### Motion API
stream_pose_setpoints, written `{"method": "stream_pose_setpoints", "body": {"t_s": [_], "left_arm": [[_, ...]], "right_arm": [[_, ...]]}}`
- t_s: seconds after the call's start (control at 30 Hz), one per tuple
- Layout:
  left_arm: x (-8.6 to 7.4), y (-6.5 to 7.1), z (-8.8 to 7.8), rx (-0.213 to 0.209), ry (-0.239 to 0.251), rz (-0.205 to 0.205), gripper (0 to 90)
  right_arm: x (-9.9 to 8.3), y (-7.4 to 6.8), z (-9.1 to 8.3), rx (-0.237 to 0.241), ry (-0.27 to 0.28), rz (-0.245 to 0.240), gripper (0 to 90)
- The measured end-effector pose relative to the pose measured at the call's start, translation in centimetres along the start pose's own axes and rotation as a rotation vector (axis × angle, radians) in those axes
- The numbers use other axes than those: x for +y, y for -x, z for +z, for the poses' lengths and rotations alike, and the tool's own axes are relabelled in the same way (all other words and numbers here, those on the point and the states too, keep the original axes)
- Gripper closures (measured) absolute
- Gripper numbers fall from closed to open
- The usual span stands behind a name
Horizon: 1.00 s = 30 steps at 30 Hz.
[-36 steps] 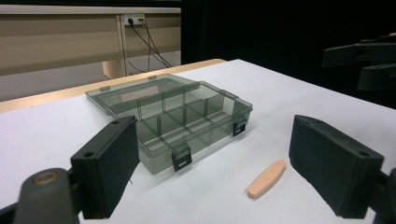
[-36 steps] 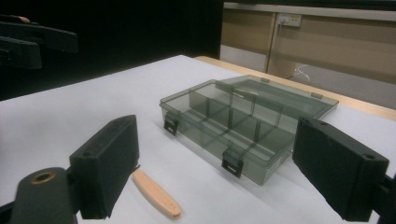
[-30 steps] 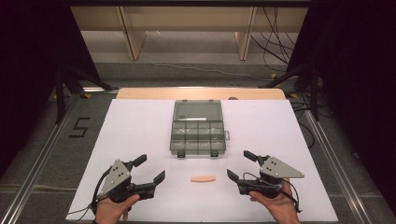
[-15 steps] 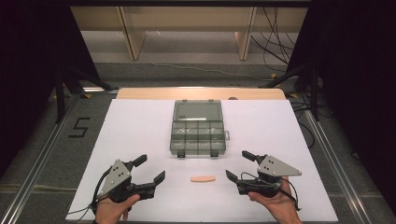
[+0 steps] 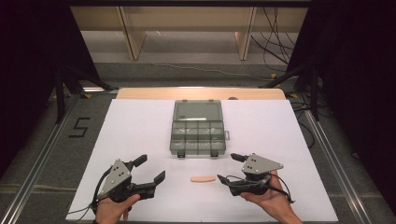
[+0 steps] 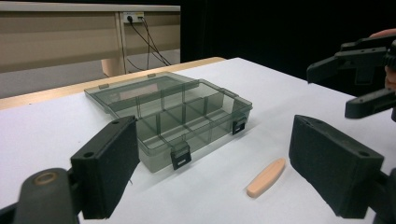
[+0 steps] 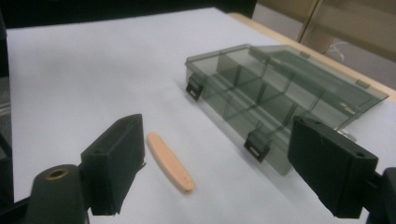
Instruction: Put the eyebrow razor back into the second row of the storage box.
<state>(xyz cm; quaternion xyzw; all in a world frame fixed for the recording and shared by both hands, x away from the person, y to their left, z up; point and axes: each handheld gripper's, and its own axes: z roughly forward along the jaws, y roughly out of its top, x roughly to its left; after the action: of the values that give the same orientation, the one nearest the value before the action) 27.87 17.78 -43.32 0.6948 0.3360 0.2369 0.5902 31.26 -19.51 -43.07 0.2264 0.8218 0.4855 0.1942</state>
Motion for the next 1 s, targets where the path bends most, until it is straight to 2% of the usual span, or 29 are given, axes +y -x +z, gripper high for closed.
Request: {"method": "stream_pose_setpoints", "body": {"t_s": [0.1, 0.3, 0.4, 0.67, 0.77, 0.8, 0.83, 0.87, 0.9, 1.0], "left_arm": [[0.0, 0.0, 0.0, 0.0, 0.0, 0.0, 15.7], [0.0, 0.0, 0.0, 0.001, -0.001, -0.002, 15.7], [0.0, 0.0, 0.0, -0.001, -0.002, 0.011, 15.8], [0.0, 0.0, -0.1, -0.001, -0.003, 0.01, 15.7], [0.0, 0.0, -0.1, -0.001, -0.002, 0.009, 15.7], [0.0, 0.0, -0.1, -0.001, -0.002, 0.009, 15.7], [0.0, 0.0, -0.1, 0.0, -0.004, 0.007, 15.7], [0.0, 0.0, -0.1, 0.0, -0.004, 0.007, 15.7], [0.0, 0.0, -0.1, -0.001, -0.003, 0.01, 15.7], [0.0, 0.0, -0.1, 0.0, -0.001, 0.005, 15.7]], "right_arm": [[0.1, -0.2, 0.7, 0.029, -0.057, -0.023, 20.5], [0.3, -0.4, 2.1, 0.069, -0.136, -0.058, 21.5], [0.4, -0.3, 2.8, 0.084, -0.184, -0.09, 23.7], [1.1, 0.2, 4.5, 0.123, -0.3, -0.119, 28.2], [1.4, 0.1, 5.3, 0.15, -0.334, -0.135, 33.0], [1.4, 0.1, 5.3, 0.15, -0.334, -0.135, 33.0], [1.6, -0.1, 5.8, 0.174, -0.368, -0.151, 33.0], [1.6, -0.1, 5.8, 0.174, -0.368, -0.151, 33.0], [1.8, -0.4, 6.4, 0.192, -0.39, -0.173, 33.2], [1.9, -0.4, 7.1, 0.21, -0.407, -0.193, 35.3]]}}
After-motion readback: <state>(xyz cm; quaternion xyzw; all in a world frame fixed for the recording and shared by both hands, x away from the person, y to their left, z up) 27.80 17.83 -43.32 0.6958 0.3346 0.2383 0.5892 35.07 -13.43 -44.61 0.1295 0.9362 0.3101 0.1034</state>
